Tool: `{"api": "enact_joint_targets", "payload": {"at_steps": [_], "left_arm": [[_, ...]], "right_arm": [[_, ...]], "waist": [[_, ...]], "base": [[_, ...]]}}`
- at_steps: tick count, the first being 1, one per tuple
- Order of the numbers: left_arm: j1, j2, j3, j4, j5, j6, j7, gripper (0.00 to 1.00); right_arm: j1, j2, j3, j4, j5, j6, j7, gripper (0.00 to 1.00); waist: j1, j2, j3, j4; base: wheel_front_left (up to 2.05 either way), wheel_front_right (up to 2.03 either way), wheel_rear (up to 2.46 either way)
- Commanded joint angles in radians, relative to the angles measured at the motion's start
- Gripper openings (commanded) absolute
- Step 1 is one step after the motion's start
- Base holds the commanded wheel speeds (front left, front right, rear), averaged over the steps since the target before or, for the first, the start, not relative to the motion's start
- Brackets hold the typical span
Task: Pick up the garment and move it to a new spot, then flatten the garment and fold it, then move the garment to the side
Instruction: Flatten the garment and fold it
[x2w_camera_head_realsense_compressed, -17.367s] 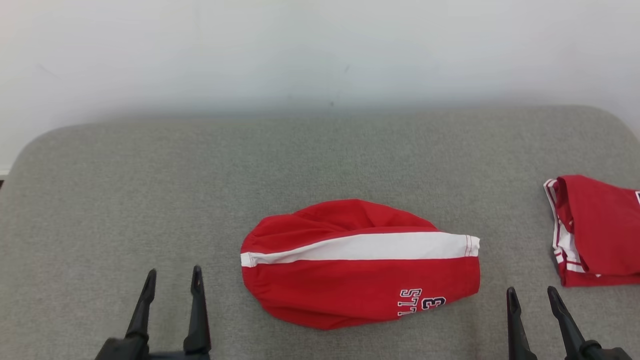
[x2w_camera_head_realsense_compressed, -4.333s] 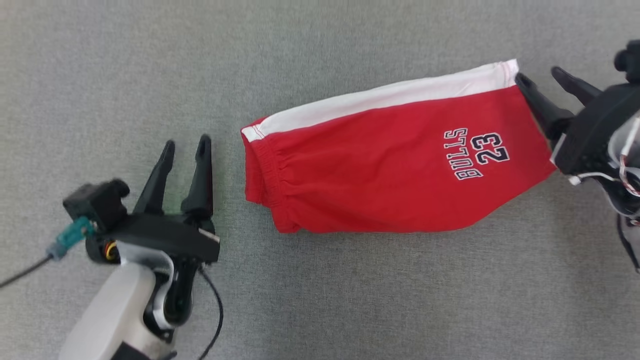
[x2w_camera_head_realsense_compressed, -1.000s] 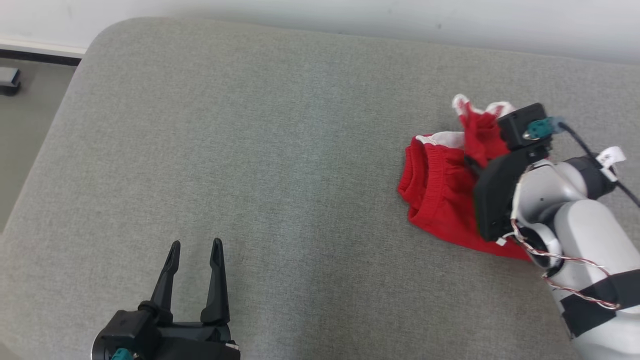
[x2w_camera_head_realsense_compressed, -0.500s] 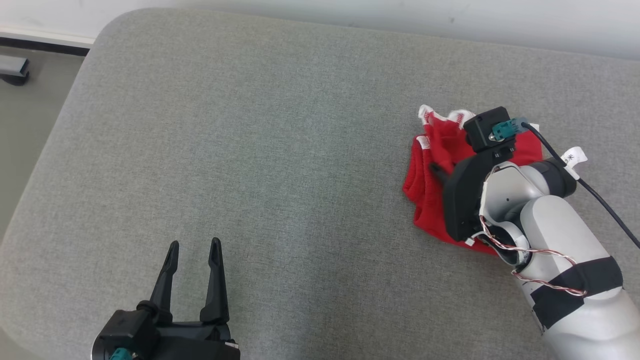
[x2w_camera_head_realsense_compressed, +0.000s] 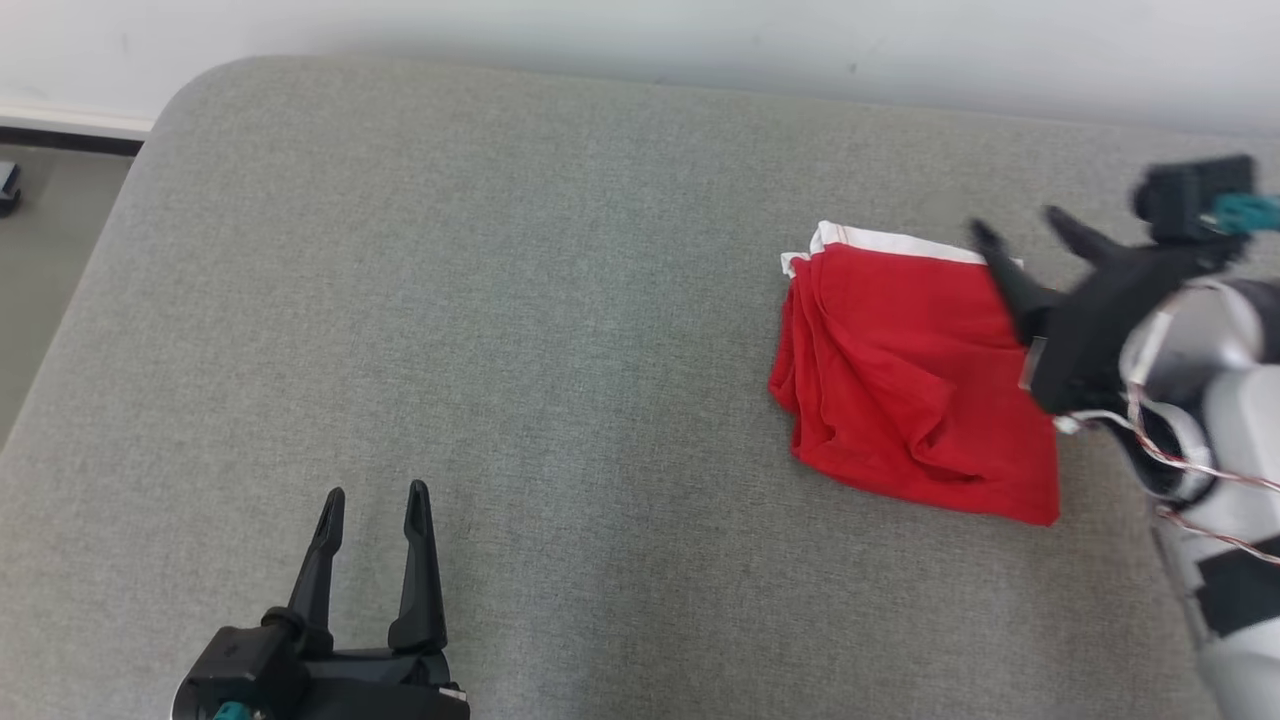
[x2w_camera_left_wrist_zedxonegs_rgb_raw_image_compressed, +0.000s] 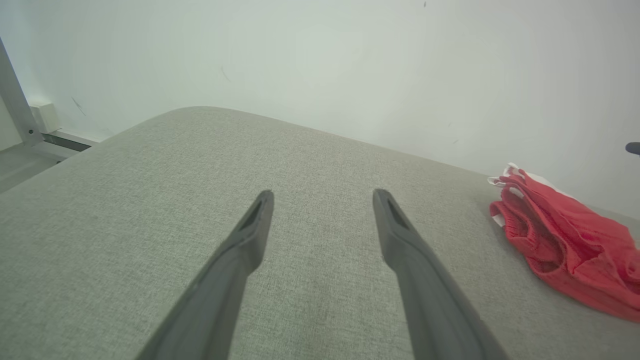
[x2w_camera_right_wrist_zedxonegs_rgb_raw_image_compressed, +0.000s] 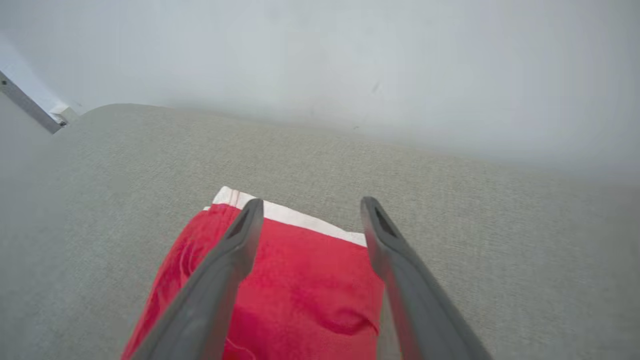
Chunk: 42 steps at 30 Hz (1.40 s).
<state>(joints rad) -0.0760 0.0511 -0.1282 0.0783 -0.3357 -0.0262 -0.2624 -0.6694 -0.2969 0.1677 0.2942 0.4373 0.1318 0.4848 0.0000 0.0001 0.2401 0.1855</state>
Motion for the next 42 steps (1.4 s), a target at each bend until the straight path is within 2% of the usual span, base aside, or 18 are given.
{"api": "enact_joint_targets", "payload": {"at_steps": [1, 5, 8, 10, 12, 16, 24, 35, 41, 42], "left_arm": [[0.013, -0.001, 0.003, -0.001, 0.013, 0.001, -0.003, 1.00], [0.014, -0.001, 0.004, -0.006, 0.015, -0.002, -0.003, 1.00], [0.011, -0.001, 0.005, -0.007, 0.016, -0.005, -0.003, 1.00], [0.005, -0.001, 0.007, -0.007, 0.015, -0.007, -0.003, 1.00], [0.000, -0.001, 0.007, -0.005, 0.017, -0.007, -0.003, 1.00], [-0.006, -0.001, 0.005, 0.000, 0.018, -0.009, -0.003, 1.00], [0.003, -0.001, 0.011, 0.006, 0.019, -0.012, -0.003, 1.00], [0.017, -0.001, 0.018, 0.006, 0.019, -0.016, -0.003, 1.00], [0.029, -0.001, 0.022, 0.010, 0.020, -0.013, -0.003, 1.00], [0.033, -0.001, 0.025, 0.010, 0.020, -0.013, -0.003, 1.00]], "right_arm": [[0.034, -0.017, -0.025, 0.002, -0.022, -0.003, -0.019, 1.00], [0.106, -0.049, -0.114, 0.019, -0.104, -0.003, -0.099, 1.00], [0.160, -0.036, -0.140, 0.043, -0.155, -0.003, -0.164, 1.00], [0.190, -0.012, -0.138, 0.069, -0.188, -0.003, -0.212, 0.38], [0.200, 0.001, -0.117, 0.090, -0.211, -0.003, -0.240, 0.00], [0.211, 0.027, -0.051, 0.129, -0.255, -0.003, -0.284, 0.00], [0.222, 0.077, 0.079, 0.174, -0.242, -0.003, -0.301, 0.00], [0.195, 0.167, 0.264, 0.154, -0.208, -0.003, -0.322, 0.00], [0.209, 0.210, 0.366, 0.117, -0.147, -0.003, -0.365, 0.00], [0.219, 0.214, 0.371, 0.103, -0.138, -0.003, -0.378, 0.04]], "waist": [[0.0000, -0.0001, -0.010, -0.010], [0.0000, -0.0001, -0.012, -0.017], [0.0000, -0.0001, -0.005, -0.023], [0.0000, -0.0001, 0.004, -0.027], [0.0000, -0.0001, 0.009, -0.029], [0.0000, -0.0001, 0.012, -0.028], [0.0000, -0.0001, 0.000, -0.025], [0.0000, -0.0001, -0.015, -0.037], [0.0000, -0.0001, -0.038, -0.041], [0.0000, -0.0001, -0.044, -0.043]], "base": [[0.00, 0.00, 0.00], [0.00, 0.00, 0.00], [0.00, 0.00, 0.00], [0.00, 0.00, 0.00], [0.00, 0.00, 0.00], [0.00, 0.00, 0.00], [0.00, 0.00, 0.00], [0.00, 0.00, 0.00], [0.00, 0.00, 0.00], [0.00, 0.00, 0.00]]}}
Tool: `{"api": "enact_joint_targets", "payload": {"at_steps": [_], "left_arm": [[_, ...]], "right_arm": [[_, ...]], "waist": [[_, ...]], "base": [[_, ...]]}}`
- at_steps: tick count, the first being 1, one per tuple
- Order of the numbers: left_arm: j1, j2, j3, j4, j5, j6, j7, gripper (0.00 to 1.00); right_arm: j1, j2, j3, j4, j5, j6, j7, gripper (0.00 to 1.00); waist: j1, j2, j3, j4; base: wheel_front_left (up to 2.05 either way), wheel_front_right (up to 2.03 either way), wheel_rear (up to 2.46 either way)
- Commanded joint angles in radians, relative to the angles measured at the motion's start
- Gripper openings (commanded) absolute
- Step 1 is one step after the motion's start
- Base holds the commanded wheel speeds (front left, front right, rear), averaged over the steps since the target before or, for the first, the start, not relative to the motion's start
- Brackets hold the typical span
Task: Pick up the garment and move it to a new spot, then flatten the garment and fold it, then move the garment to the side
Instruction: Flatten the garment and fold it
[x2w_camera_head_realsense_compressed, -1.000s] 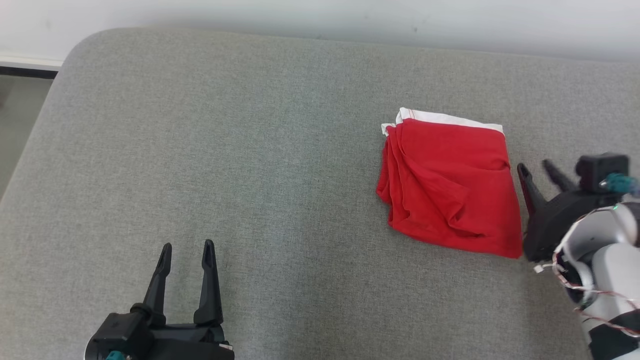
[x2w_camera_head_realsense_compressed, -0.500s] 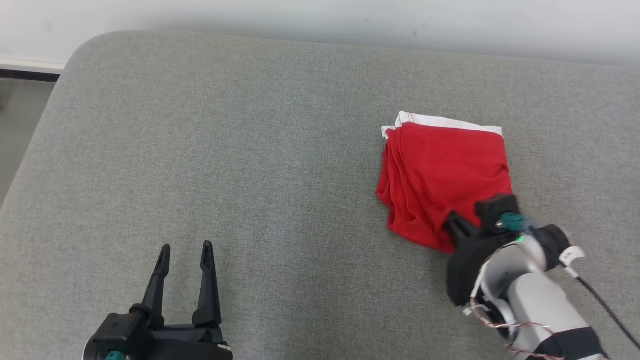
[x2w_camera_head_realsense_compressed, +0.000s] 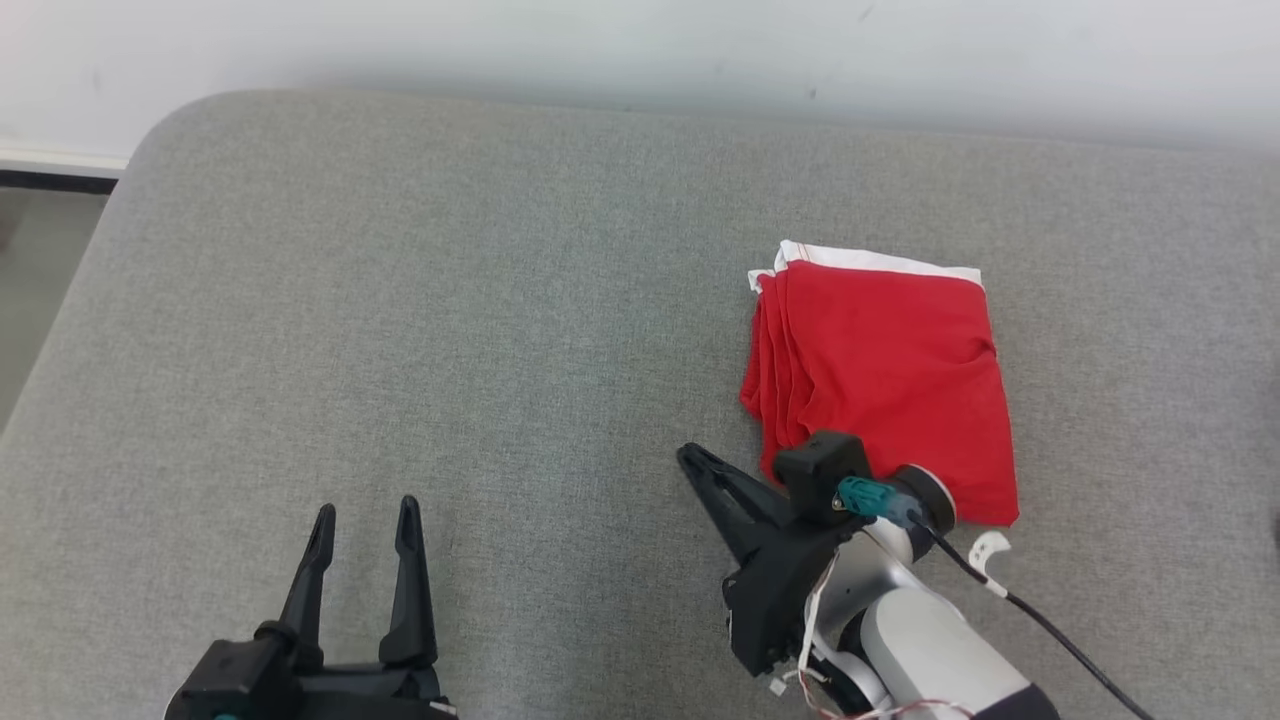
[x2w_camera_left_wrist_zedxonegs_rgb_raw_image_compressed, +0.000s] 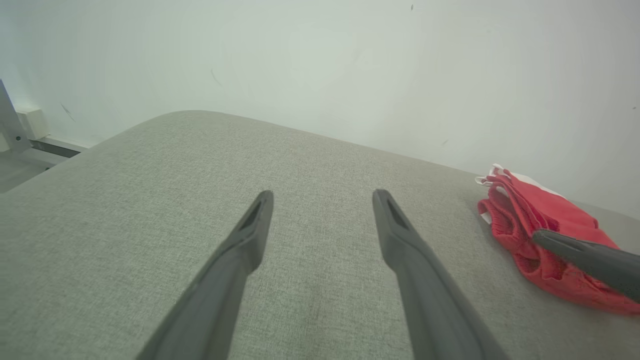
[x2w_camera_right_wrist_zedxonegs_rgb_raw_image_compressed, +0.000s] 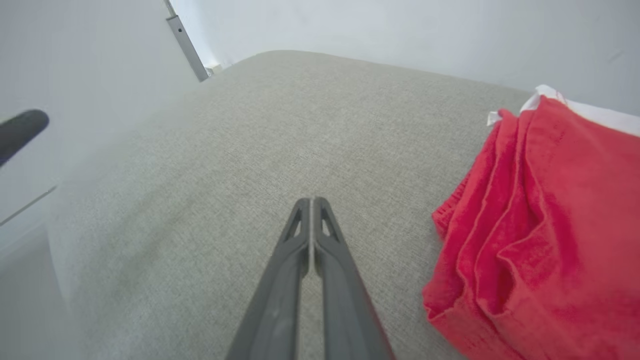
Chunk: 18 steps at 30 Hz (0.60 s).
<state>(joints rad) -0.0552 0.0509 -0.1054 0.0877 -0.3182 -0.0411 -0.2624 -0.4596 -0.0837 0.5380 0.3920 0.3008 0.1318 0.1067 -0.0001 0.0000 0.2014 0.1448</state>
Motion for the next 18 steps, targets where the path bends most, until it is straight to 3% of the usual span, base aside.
{"api": "enact_joint_targets", "payload": {"at_steps": [1, 2, 3, 8, 18], "left_arm": [[0.017, -0.001, 0.004, 0.001, 0.003, 0.002, -0.003, 1.00], [0.021, -0.001, 0.008, 0.001, 0.004, 0.001, -0.003, 1.00], [0.025, -0.001, 0.013, 0.001, 0.004, 0.002, -0.003, 1.00], [0.054, -0.001, 0.045, -0.003, 0.008, 0.006, -0.003, 1.00], [0.087, -0.001, 0.093, 0.011, 0.032, 0.014, -0.003, 1.00]], "right_arm": [[0.022, 0.003, 0.000, -0.009, 0.007, -0.003, -0.010, 0.33], [0.036, 0.006, -0.005, -0.027, 0.012, -0.003, -0.022, 0.77], [0.050, 0.008, -0.012, -0.046, 0.017, -0.003, -0.032, 1.00], [0.159, 0.011, -0.099, -0.156, -0.002, -0.003, -0.073, 1.00], [0.411, 0.032, -0.440, -0.327, -0.100, -0.003, -0.215, 1.00]], "waist": [[0.0001, 0.0000, -0.011, -0.003], [0.0001, 0.0000, -0.018, -0.005], [0.0001, 0.0000, -0.026, -0.009], [0.0001, 0.0000, -0.064, -0.033], [0.0001, 0.0000, -0.143, -0.097]], "base": [[0.00, 0.00, 0.00], [0.00, 0.00, 0.00], [0.00, 0.00, 0.00], [0.00, 0.00, 0.00], [0.00, 0.00, 0.00]]}}
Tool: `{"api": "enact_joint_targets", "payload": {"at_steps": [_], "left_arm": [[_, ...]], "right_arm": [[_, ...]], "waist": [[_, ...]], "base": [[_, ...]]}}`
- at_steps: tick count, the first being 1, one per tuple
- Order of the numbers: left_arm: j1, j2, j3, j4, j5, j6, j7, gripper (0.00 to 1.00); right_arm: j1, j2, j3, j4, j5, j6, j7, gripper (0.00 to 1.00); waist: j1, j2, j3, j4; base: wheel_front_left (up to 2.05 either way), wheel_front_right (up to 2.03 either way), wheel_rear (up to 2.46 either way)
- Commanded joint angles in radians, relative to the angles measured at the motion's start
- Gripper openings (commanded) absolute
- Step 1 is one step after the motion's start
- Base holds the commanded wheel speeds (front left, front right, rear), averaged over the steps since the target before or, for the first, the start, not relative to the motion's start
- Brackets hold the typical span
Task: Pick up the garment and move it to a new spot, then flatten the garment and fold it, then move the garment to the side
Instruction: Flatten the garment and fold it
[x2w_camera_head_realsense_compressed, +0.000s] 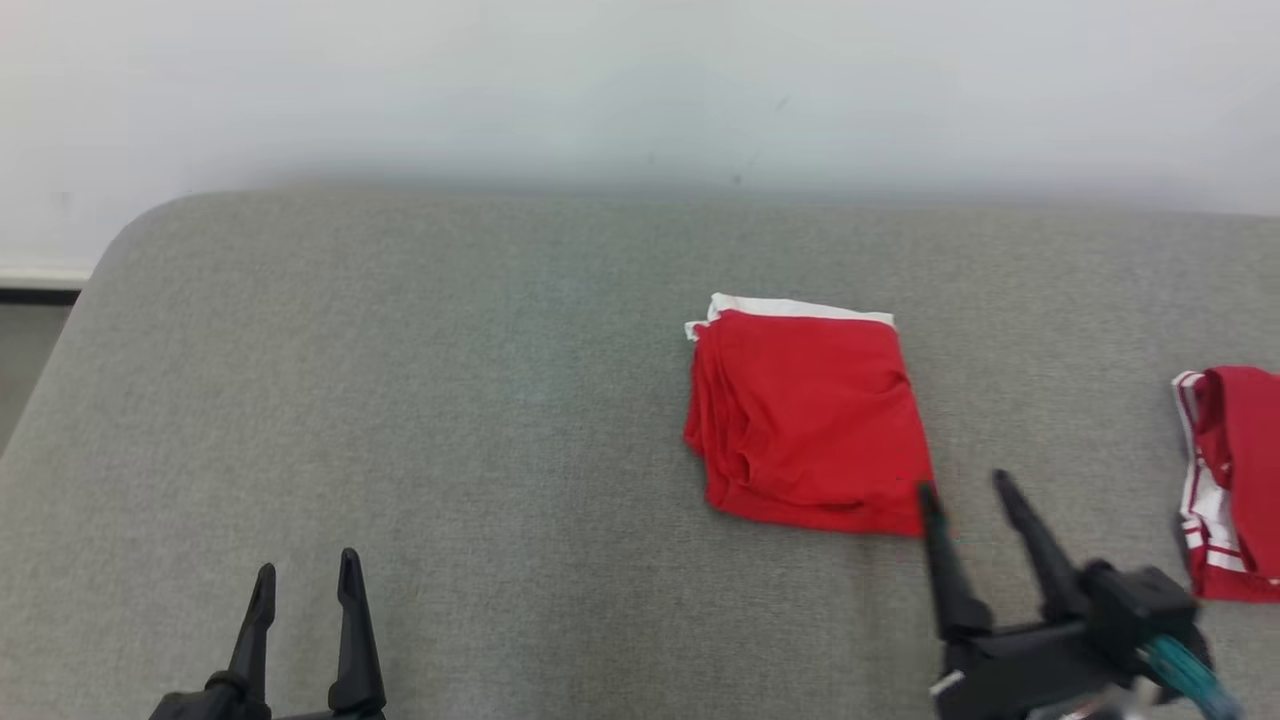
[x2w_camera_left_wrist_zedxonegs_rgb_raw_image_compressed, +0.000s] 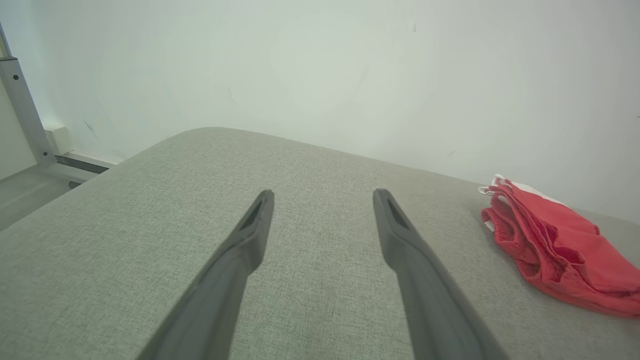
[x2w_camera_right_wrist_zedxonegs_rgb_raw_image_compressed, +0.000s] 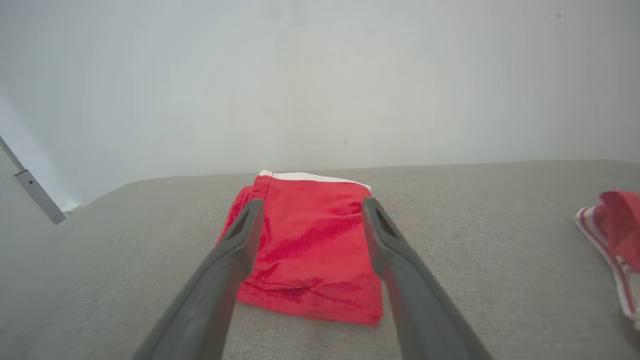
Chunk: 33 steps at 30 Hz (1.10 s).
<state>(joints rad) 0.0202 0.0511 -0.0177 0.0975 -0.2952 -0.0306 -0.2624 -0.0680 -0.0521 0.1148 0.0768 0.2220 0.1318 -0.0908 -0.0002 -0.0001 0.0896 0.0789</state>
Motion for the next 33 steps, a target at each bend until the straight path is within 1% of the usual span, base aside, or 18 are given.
{"api": "enact_joint_targets", "payload": {"at_steps": [1, 5, 8, 10, 16, 21, 24, 29, 33], "left_arm": [[0.017, -0.001, 0.007, 0.005, 0.013, 0.002, -0.003, 1.00], [0.025, -0.002, 0.013, 0.026, 0.026, -0.004, -0.003, 1.00], [0.037, -0.001, 0.022, 0.042, 0.026, -0.002, -0.003, 1.00], [0.042, -0.001, 0.032, 0.056, 0.029, -0.010, -0.003, 1.00], [0.060, -0.001, 0.055, 0.096, 0.053, -0.021, -0.003, 1.00], [0.067, -0.001, 0.071, 0.108, 0.076, -0.031, -0.003, 1.00], [0.076, -0.001, 0.080, 0.115, 0.082, -0.037, -0.003, 1.00], [0.081, -0.001, 0.087, 0.125, 0.094, -0.047, -0.003, 1.00], [0.078, -0.001, 0.086, 0.128, 0.099, -0.048, -0.003, 1.00]], "right_arm": [[0.033, 0.002, -0.044, -0.024, -0.031, -0.003, -0.042, 1.00], [0.097, 0.001, -0.152, -0.023, -0.067, -0.003, -0.109, 1.00], [0.129, 0.002, -0.197, -0.010, -0.097, -0.003, -0.133, 1.00], [0.150, 0.002, -0.215, -0.002, -0.124, -0.003, -0.146, 1.00], [0.175, 0.002, -0.226, 0.036, -0.152, -0.003, -0.168, 1.00], [0.181, -0.007, -0.222, 0.063, -0.177, -0.003, -0.174, 1.00], [0.186, -0.008, -0.227, 0.060, -0.184, -0.003, -0.174, 1.00], [0.196, -0.005, -0.231, 0.059, -0.176, -0.003, -0.175, 1.00], [0.187, -0.004, -0.221, 0.067, -0.163, -0.003, -0.175, 1.00]], "waist": [[0.0002, 0.0001, -0.038, -0.039], [0.0002, 0.0001, -0.064, -0.065], [0.0002, 0.0001, -0.089, -0.084], [0.0002, 0.0001, -0.101, -0.094], [0.0002, 0.0001, -0.128, -0.114], [0.0002, 0.0001, -0.139, -0.117], [0.0002, 0.0001, -0.145, -0.114], [0.0002, 0.0001, -0.146, -0.109], [0.0002, 0.0001, -0.141, -0.104]], "base": [[0.00, 0.00, 0.00], [0.00, 0.00, 0.00], [0.00, 0.00, 0.00], [0.00, 0.00, 0.00], [0.00, 0.00, 0.00], [0.00, 0.00, 0.00], [0.00, 0.00, 0.00], [0.00, 0.00, 0.00], [0.00, 0.00, 0.00]]}}
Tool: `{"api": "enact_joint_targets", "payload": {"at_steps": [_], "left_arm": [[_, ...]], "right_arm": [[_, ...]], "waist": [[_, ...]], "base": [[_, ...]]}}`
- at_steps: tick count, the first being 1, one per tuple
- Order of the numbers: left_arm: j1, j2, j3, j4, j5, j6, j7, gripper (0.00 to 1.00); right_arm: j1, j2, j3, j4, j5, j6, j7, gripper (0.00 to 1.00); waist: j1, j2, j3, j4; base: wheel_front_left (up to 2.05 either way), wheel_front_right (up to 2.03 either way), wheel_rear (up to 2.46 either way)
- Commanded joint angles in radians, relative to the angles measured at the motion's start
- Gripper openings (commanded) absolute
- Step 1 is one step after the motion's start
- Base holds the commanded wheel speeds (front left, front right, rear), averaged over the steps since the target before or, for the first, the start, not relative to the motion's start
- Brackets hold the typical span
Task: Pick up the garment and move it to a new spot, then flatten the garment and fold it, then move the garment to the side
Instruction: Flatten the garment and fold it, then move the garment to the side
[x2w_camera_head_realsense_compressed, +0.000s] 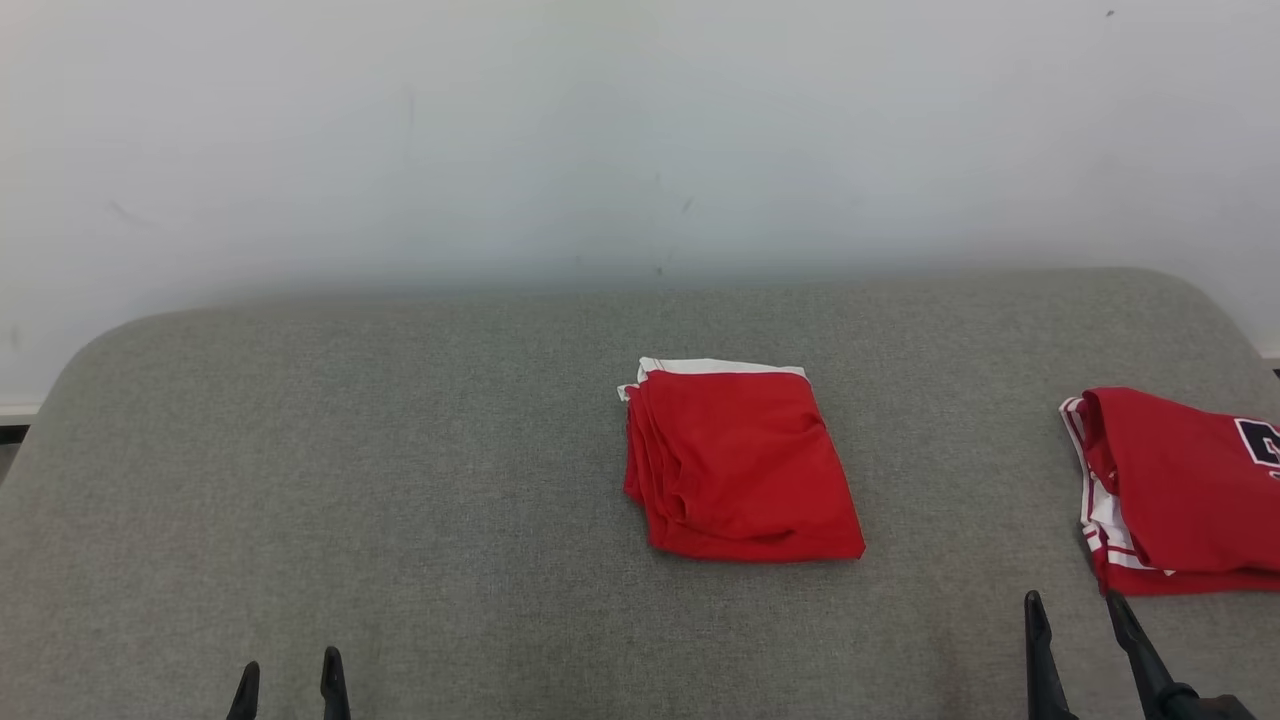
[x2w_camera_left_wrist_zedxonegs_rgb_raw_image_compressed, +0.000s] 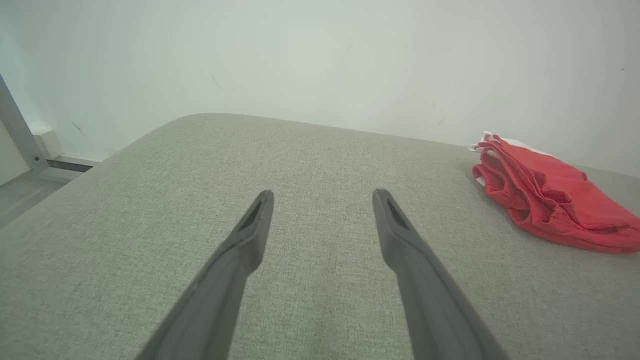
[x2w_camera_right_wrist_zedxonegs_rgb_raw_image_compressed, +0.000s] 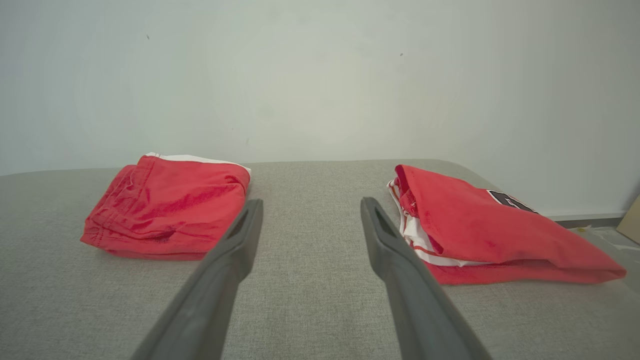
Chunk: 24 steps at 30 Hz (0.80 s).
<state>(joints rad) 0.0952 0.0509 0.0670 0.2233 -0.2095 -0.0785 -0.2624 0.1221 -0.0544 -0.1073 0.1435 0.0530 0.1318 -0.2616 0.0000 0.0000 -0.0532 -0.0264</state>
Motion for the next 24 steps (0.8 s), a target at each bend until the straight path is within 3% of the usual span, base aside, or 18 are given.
{"api": "enact_joint_targets", "payload": {"at_steps": [1, 24], "left_arm": [[0.002, -0.001, 0.002, 0.003, 0.014, -0.001, -0.003, 1.00], [-0.019, -0.001, -0.009, 0.001, 0.007, 0.002, -0.003, 1.00]], "right_arm": [[-0.004, -0.001, 0.004, 0.001, 0.008, -0.003, -0.004, 1.00], [-0.028, 0.001, 0.028, 0.019, 0.032, -0.003, -0.004, 1.00]], "waist": [[0.0000, 0.0000, 0.003, 0.002], [0.0000, 0.0000, 0.034, 0.000]], "base": [[0.00, 0.00, 0.00], [0.00, 0.00, 0.00]]}}
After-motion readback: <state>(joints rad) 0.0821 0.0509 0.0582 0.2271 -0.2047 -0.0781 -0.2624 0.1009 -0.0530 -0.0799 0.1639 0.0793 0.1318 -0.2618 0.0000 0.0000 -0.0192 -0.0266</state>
